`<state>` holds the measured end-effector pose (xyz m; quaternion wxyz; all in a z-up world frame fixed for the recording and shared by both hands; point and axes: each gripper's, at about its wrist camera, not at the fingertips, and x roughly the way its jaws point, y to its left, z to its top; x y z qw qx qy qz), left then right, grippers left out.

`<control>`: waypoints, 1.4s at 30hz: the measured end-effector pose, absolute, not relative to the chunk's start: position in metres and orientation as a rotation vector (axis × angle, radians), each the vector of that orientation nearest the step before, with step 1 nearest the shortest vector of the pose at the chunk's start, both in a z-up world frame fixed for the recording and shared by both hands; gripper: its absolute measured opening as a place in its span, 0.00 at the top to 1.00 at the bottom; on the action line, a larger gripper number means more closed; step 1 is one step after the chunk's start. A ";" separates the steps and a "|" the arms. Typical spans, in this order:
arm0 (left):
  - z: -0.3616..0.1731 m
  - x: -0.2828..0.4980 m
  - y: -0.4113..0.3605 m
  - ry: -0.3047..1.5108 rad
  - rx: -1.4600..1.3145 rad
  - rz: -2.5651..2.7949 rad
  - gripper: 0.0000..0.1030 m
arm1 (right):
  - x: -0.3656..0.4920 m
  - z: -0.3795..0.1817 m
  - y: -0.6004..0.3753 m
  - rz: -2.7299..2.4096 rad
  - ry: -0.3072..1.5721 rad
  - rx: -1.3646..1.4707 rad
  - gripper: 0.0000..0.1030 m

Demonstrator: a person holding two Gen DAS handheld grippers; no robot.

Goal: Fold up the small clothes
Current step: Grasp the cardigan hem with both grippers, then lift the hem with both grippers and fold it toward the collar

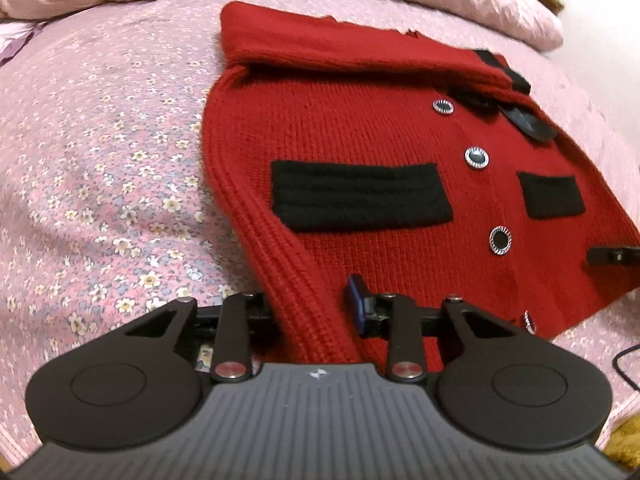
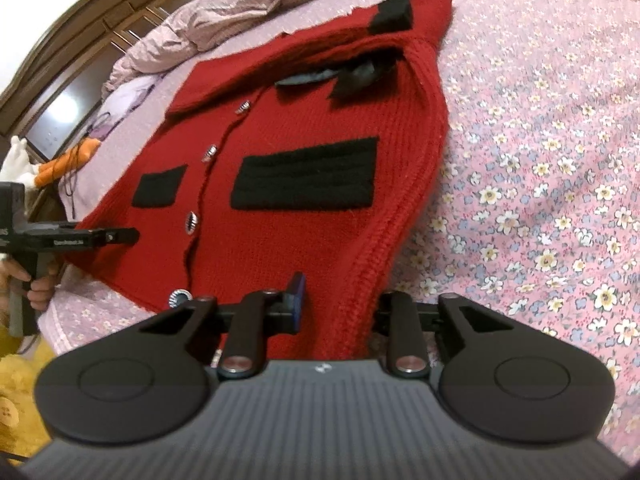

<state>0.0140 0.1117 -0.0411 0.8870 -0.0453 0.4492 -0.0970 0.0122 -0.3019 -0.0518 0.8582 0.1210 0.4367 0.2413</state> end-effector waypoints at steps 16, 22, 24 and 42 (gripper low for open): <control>-0.013 0.016 0.128 0.883 -0.302 -0.265 0.87 | 0.013 -0.021 -0.310 0.544 0.761 0.341 0.90; -0.027 0.018 0.121 0.951 -0.284 -0.232 0.86 | 0.022 -0.012 -0.309 0.554 0.722 0.367 0.90; -0.025 0.016 0.125 0.945 -0.313 -0.234 0.86 | 0.023 -0.008 -0.309 0.560 0.712 0.371 0.90; 0.072 0.071 0.153 0.675 -0.519 -0.297 0.90 | 0.070 0.033 -0.322 0.572 0.587 0.482 0.90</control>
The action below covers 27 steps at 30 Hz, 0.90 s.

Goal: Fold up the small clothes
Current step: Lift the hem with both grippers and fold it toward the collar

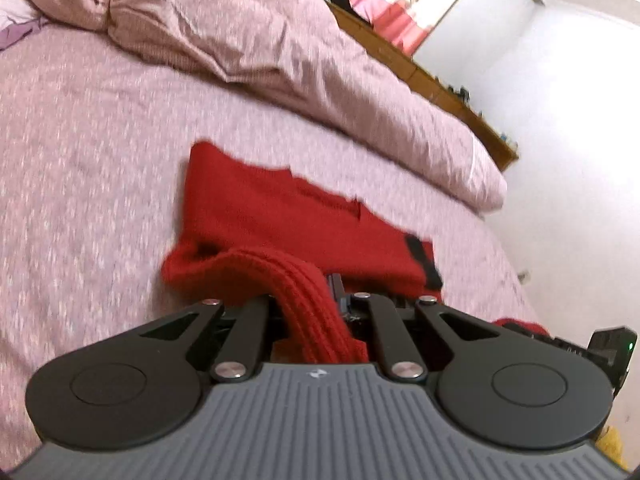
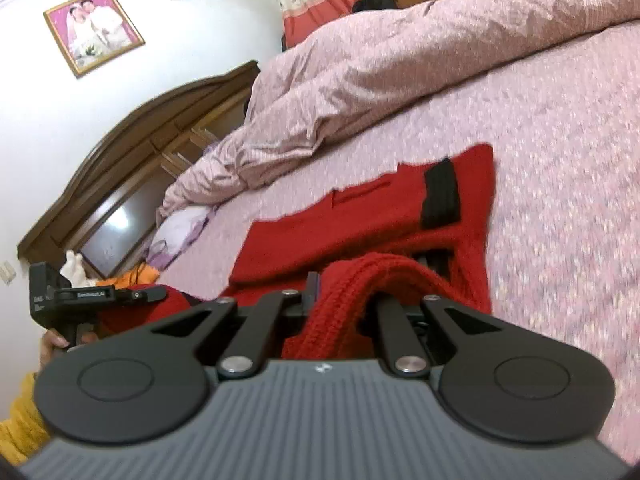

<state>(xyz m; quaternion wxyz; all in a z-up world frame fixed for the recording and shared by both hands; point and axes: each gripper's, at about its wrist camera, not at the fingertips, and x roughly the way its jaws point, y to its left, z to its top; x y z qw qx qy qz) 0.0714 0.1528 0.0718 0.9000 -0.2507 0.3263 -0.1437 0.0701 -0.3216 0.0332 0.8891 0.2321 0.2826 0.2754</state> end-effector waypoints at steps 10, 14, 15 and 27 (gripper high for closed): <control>0.092 0.127 0.160 0.636 -0.580 -0.251 0.90 | 0.126 0.055 -0.324 0.561 0.525 0.509 0.90; 0.101 0.149 0.163 0.611 -0.578 -0.219 0.90 | 0.150 0.063 -0.322 0.560 0.504 0.508 0.90; 0.102 0.156 0.165 0.610 -0.584 -0.205 0.90 | 0.155 0.065 -0.322 0.558 0.498 0.509 0.90; 0.067 0.253 0.165 0.679 -0.581 -0.080 0.90 | 0.240 0.038 -0.324 0.473 0.550 0.533 0.90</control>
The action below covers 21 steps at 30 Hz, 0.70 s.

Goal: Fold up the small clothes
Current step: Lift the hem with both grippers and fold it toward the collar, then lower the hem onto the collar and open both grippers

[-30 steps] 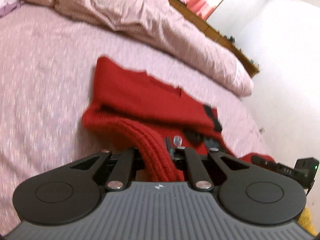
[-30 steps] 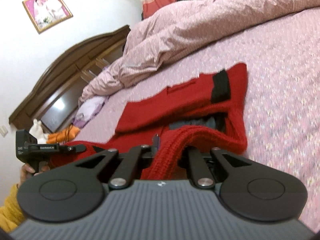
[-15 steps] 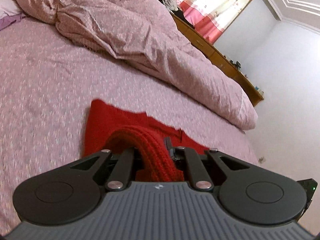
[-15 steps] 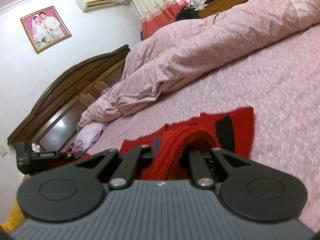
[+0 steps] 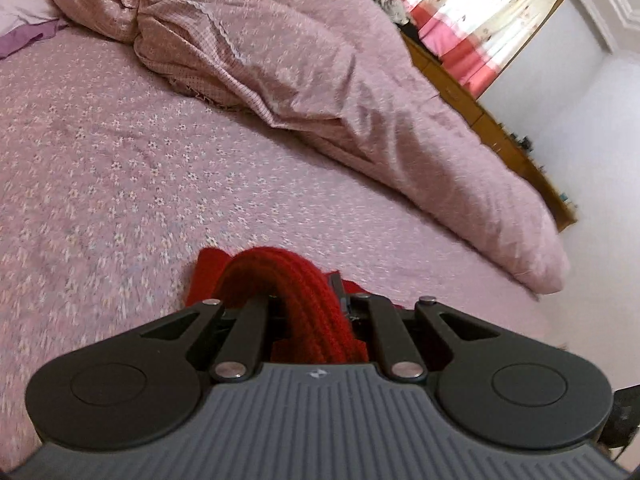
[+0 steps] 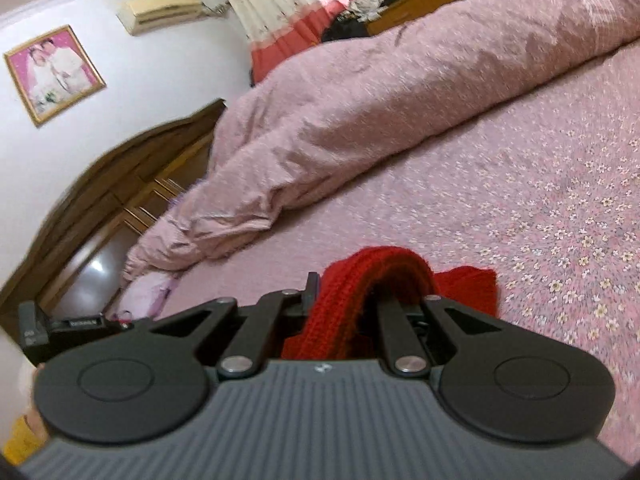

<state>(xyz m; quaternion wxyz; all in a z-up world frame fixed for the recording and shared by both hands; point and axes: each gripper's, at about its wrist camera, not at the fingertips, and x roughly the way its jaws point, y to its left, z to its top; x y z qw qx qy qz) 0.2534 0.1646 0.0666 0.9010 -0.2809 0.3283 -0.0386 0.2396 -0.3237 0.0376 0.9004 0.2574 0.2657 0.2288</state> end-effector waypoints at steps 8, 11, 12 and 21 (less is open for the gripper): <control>0.011 0.303 0.166 0.782 -0.503 0.004 0.89 | 0.285 -0.008 -0.321 0.404 0.639 0.562 0.89; 0.005 0.301 0.163 0.758 -0.436 -0.032 0.88 | 0.290 -0.027 -0.319 0.362 0.696 0.553 0.89; 0.007 0.299 0.161 0.755 -0.401 -0.043 0.88 | 0.289 -0.030 -0.319 0.364 0.693 0.556 0.89; 0.050 0.283 0.162 0.763 -0.291 -0.031 0.52 | 0.267 -0.004 -0.314 0.324 0.655 0.447 0.40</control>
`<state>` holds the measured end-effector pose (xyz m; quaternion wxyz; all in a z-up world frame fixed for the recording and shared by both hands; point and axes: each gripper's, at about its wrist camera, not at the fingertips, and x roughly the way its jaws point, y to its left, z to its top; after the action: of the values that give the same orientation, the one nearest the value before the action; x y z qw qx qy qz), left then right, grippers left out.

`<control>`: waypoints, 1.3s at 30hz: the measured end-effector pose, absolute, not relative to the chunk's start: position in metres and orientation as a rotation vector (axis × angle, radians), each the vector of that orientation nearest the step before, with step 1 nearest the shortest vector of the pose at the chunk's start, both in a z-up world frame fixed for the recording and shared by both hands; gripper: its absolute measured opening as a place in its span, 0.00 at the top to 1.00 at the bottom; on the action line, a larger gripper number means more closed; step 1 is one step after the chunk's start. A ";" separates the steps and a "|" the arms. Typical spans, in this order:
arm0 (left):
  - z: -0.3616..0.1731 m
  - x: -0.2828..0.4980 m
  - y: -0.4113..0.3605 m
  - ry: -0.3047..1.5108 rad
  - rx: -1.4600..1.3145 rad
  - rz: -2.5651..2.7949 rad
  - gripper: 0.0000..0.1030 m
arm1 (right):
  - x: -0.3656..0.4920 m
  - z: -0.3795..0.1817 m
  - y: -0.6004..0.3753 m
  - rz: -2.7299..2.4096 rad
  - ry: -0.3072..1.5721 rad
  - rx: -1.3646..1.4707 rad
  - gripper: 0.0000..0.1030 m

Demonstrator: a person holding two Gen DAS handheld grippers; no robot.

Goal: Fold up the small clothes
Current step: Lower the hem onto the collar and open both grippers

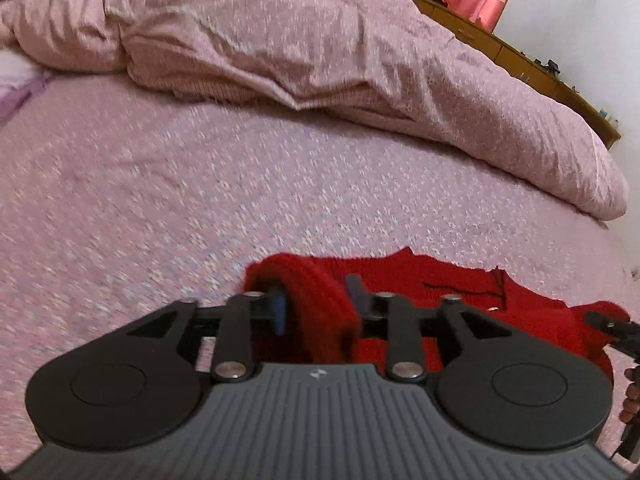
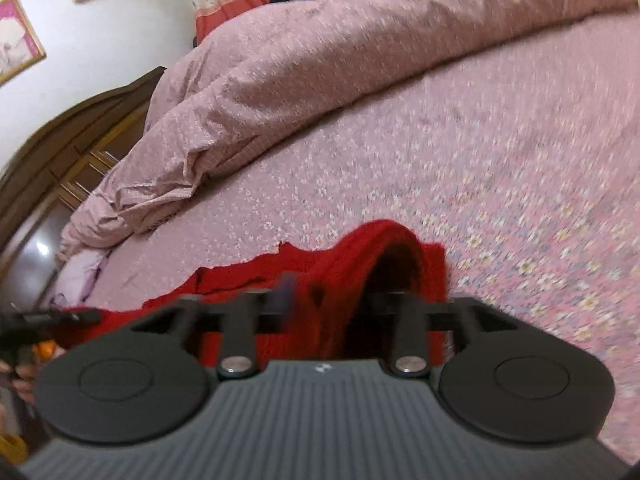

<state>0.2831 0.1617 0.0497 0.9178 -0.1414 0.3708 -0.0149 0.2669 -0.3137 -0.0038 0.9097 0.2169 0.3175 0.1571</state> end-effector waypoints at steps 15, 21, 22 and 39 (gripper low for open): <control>0.064 0.200 0.131 0.692 -0.132 -0.088 0.35 | 0.202 0.032 -0.288 0.375 0.603 0.222 0.37; 0.039 0.189 0.110 0.708 0.009 -0.093 0.36 | 0.187 0.019 -0.264 0.351 0.626 0.060 0.38; 0.035 0.189 0.108 0.707 0.030 -0.097 0.37 | 0.187 0.016 -0.261 0.349 0.633 0.049 0.38; 0.003 0.233 0.084 0.688 0.175 -0.110 0.49 | 0.209 -0.006 -0.229 0.332 0.592 -0.082 0.39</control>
<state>0.2328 0.0839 0.0030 0.9363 0.0857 0.3364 -0.0536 0.2094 -0.2288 -0.0061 0.9421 -0.0402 0.2905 0.1627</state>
